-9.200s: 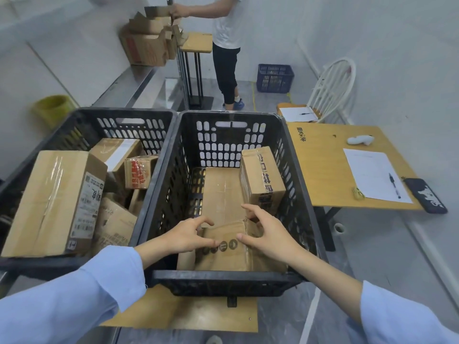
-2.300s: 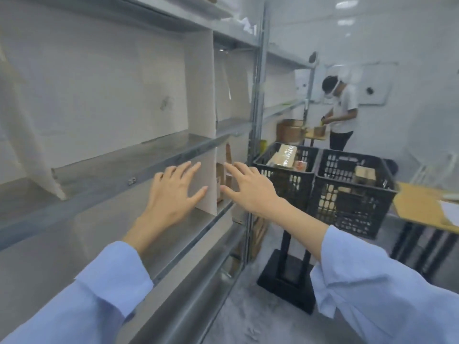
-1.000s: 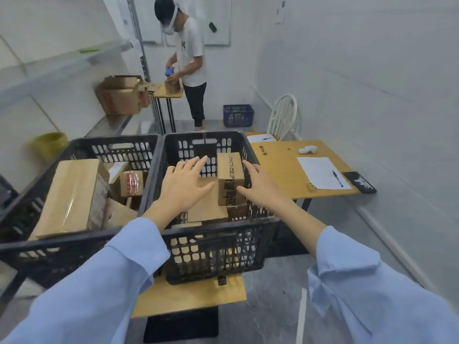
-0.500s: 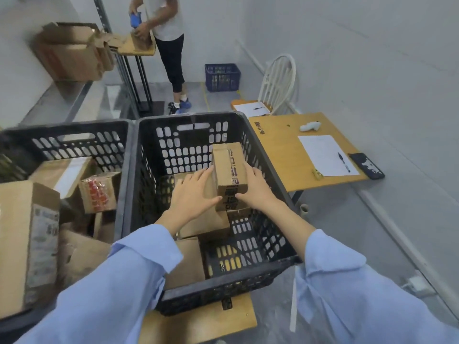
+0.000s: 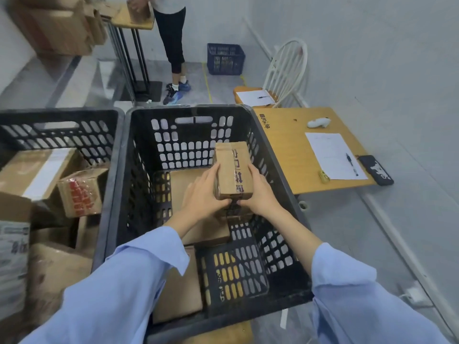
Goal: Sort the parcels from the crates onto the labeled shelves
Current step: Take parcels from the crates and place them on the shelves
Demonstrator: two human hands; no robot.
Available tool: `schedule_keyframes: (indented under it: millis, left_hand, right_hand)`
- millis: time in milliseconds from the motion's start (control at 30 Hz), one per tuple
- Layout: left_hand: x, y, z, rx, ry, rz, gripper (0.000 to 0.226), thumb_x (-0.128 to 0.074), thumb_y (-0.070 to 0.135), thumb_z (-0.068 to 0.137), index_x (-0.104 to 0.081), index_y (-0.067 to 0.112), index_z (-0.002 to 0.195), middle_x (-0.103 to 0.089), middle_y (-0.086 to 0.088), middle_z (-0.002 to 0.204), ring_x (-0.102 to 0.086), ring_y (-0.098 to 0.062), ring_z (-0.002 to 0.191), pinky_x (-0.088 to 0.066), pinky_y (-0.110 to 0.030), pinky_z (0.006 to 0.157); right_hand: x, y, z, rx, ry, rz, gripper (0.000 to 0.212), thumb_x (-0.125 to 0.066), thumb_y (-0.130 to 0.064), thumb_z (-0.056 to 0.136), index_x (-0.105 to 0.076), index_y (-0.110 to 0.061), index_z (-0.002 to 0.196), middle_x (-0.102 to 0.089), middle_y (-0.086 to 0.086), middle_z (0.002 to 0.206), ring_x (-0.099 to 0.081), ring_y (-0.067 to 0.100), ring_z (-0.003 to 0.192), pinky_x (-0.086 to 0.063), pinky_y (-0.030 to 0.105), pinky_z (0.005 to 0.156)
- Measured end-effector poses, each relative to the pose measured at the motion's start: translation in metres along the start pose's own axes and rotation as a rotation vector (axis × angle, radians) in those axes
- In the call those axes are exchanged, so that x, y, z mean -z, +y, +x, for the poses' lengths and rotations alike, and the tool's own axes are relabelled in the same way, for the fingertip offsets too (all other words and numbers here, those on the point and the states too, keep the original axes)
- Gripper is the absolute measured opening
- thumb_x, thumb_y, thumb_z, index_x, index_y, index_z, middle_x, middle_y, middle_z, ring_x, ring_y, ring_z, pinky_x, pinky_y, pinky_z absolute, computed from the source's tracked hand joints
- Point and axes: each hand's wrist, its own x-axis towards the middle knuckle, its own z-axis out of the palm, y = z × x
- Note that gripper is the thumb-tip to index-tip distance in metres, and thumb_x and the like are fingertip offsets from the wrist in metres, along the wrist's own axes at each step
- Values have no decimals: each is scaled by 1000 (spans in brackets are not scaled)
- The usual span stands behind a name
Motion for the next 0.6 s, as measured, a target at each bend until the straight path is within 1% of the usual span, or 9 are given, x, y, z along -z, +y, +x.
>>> schedule_keyframes:
  millis: [67, 133, 167, 233, 267, 300, 433, 467, 600]
  left_hand:
    - [-3, 1, -1, -4, 10, -109, 106, -75, 46, 69, -13, 30, 153, -39, 0, 153, -43, -21, 134, -40, -50, 107]
    - [-3, 4, -3, -2, 29, -232, 103, -78, 40, 68, -19, 28, 152, -42, 3, 150, -41, -10, 133, -39, -43, 110]
    - [-3, 5, -4, 1, 34, -275, 101, -80, 34, 69, -22, 25, 152, -43, 4, 149, -39, -4, 131, -37, -33, 111]
    - [1, 7, -7, -15, 48, -311, 99, -83, 24, 70, -26, 21, 151, -43, 4, 147, -37, 6, 125, -31, -6, 102]
    - [3, 9, -9, -27, 55, -314, 100, -84, 23, 70, -26, 20, 151, -43, 4, 147, -39, 6, 125, -30, -1, 97]
    - [5, 11, -12, -35, 61, -320, 102, -84, 24, 70, -25, 19, 152, -42, 5, 149, -40, 3, 128, -31, -2, 97]
    - [22, 23, -26, -36, 116, -295, 105, -85, 28, 71, -21, 16, 154, -35, 2, 155, -36, -10, 138, -33, -25, 109]
    - [28, 26, -30, -34, 134, -284, 105, -85, 27, 71, -21, 17, 154, -34, 2, 155, -36, -11, 137, -35, -27, 108]
    - [55, 40, -50, -20, 204, -261, 105, -86, 34, 70, -23, 26, 153, -34, 10, 154, -40, -7, 131, -35, -21, 100]
  right_hand:
    - [0, 1, 0, 11, -1, 38, 111, -85, -9, 71, -14, -23, 156, -39, 5, 151, -39, 20, 138, -37, 46, 113]
    - [-1, 0, -2, 26, -1, 59, 106, -83, -6, 73, -18, -22, 155, -44, 5, 148, -42, 20, 137, -39, 42, 112]
    - [0, 0, -3, 36, 1, 70, 104, -83, -5, 74, -20, -21, 155, -46, 5, 146, -43, 19, 136, -39, 39, 110]
    - [1, 0, -4, 60, -5, 95, 101, -83, -5, 74, -22, -20, 153, -47, 3, 146, -43, 18, 136, -38, 37, 109]
    - [2, -1, -5, 68, -16, 107, 101, -83, -6, 74, -22, -20, 153, -46, 3, 147, -42, 18, 137, -37, 37, 110]
    - [5, -1, -5, 71, -28, 120, 102, -84, -7, 73, -22, -20, 153, -45, 3, 148, -40, 18, 138, -36, 37, 111]
    - [16, -9, -9, 115, -57, 153, 102, -84, -10, 74, -21, -21, 154, -40, 1, 151, -36, 18, 140, -33, 37, 112]
    - [19, -11, -12, 140, -58, 156, 101, -84, -11, 74, -21, -21, 153, -40, 0, 152, -35, 18, 139, -33, 37, 111]
    - [31, -22, -23, 262, -70, 172, 102, -86, -14, 73, -22, -24, 153, -38, -1, 152, -35, 15, 138, -33, 36, 110]
